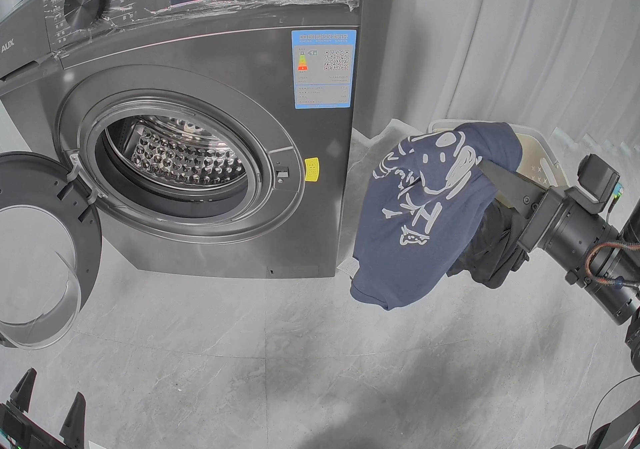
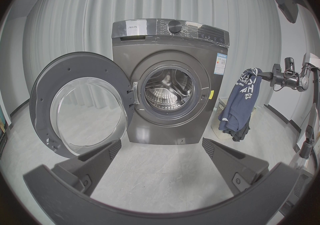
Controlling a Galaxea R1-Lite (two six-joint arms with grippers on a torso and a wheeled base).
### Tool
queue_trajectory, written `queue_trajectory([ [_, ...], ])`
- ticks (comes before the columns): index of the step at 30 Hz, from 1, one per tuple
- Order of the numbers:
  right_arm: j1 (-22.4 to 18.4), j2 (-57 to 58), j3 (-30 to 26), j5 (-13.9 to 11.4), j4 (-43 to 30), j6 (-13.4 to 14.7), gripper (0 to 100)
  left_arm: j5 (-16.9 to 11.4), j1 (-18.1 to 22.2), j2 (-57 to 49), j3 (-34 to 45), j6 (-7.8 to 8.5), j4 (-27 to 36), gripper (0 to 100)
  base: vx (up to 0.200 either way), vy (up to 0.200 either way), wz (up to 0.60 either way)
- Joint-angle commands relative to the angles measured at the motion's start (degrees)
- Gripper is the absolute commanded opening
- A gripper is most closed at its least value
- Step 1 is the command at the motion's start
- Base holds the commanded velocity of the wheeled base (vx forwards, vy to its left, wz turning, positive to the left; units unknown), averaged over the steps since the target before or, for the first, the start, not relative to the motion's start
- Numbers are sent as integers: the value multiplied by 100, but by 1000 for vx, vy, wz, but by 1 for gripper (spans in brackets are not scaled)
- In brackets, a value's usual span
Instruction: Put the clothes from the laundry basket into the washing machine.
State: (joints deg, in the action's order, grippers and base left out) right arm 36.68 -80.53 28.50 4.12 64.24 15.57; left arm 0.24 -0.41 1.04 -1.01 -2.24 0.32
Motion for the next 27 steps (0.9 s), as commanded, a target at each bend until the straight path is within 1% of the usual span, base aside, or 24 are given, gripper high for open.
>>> queue_trajectory([
  [1, -3, -15, -11, 1, 0, -1, 0, 2, -2, -42, 84, 5, -5, 100, -200, 0, 0],
  [4, -3, -6, -11, 10, 0, -1, 0, 2, -2, -42, 84, -4, -5, 100, -200, 0, 0],
  [10, -3, -15, -20, 10, -8, 8, 0, 2, -2, -42, 84, 5, 3, 100, 0, 0, 0],
  [27, -47, 20, -11, 19, -44, -1, 0, 2, -2, -42, 84, 5, -5, 100, 0, 200, 0],
])
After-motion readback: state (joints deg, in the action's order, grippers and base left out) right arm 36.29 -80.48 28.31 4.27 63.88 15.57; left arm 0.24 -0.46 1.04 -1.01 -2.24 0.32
